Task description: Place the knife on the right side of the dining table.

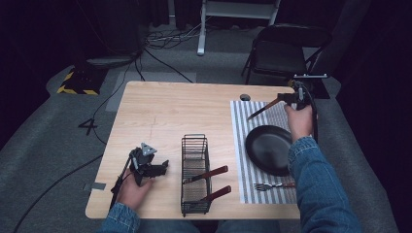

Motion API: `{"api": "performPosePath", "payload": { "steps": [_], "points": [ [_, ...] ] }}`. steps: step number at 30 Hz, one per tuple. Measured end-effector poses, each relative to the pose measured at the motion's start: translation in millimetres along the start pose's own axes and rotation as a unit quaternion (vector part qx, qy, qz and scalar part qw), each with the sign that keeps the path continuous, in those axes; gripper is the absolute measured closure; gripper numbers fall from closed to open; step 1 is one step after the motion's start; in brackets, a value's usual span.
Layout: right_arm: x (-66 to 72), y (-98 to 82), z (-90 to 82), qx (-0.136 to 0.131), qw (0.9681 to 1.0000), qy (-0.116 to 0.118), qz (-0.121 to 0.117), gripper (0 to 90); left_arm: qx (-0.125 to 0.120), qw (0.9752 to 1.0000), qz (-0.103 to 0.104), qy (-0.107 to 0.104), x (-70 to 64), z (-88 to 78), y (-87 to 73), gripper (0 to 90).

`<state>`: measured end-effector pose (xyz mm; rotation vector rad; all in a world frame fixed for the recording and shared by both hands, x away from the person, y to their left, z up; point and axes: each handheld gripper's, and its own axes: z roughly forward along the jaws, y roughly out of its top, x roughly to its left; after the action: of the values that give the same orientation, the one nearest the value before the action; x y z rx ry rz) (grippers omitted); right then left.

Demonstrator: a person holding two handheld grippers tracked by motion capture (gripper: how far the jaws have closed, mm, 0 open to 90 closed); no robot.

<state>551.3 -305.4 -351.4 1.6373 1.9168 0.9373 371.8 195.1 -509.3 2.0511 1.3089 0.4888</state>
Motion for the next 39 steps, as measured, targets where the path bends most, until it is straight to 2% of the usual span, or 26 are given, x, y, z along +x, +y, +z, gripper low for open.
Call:
{"api": "performPosePath", "payload": {
  "steps": [4,23,29,35,39],
  "points": [
    [-2.9,-1.7,2.1,0.007,0.9999,-0.013,-0.003,65.7,0.000,1.0000,0.000,0.000,0.0,0.0,0.0,17.0],
    [-24.1,-9.6,11.1,0.020,0.9991,-0.029,0.022,61.7,0.000,1.0000,0.000,0.000,0.0,0.0,0.0,17.0],
    [-30.9,-11.5,15.3,0.033,0.9984,-0.031,0.034,59.8,0.000,1.0000,0.000,0.001,0.0,0.0,0.1,17.0],
    [-36.5,-13.7,21.9,0.052,0.9971,-0.044,0.035,55.8,0.000,1.0000,0.000,0.000,0.0,0.0,0.1,17.0],
    [-39.0,-14.6,25.2,0.055,0.9966,-0.046,0.039,54.7,0.000,1.0000,0.000,0.001,0.0,0.1,0.0,17.0]
  ]
}}
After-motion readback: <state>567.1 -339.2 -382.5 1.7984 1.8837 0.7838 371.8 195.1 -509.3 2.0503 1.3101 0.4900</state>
